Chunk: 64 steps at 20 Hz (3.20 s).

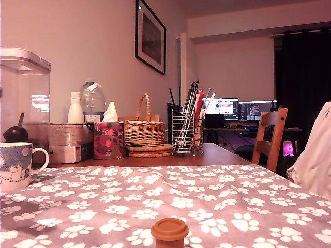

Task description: Pick up the coffee capsules on the table and drop them inside the coffee cup

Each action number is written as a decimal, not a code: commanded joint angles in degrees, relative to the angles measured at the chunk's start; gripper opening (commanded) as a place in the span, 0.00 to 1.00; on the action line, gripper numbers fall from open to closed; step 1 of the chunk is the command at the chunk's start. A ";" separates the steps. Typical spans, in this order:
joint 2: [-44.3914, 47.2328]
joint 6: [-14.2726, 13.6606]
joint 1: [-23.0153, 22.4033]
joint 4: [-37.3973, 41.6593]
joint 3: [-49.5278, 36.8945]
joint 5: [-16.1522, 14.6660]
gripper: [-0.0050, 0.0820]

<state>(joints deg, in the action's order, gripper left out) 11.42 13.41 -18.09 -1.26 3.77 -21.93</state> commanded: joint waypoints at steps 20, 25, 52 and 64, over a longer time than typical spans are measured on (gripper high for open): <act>26.53 -10.03 -31.65 14.51 -0.59 4.70 0.04; 35.52 -10.01 -33.27 22.05 -0.59 5.70 0.21; 70.79 -12.61 -39.34 37.44 12.39 9.16 0.71; 79.89 -12.55 -39.56 21.00 24.11 8.87 0.61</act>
<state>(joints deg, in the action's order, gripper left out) 90.76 1.13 -57.28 19.64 27.64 -12.75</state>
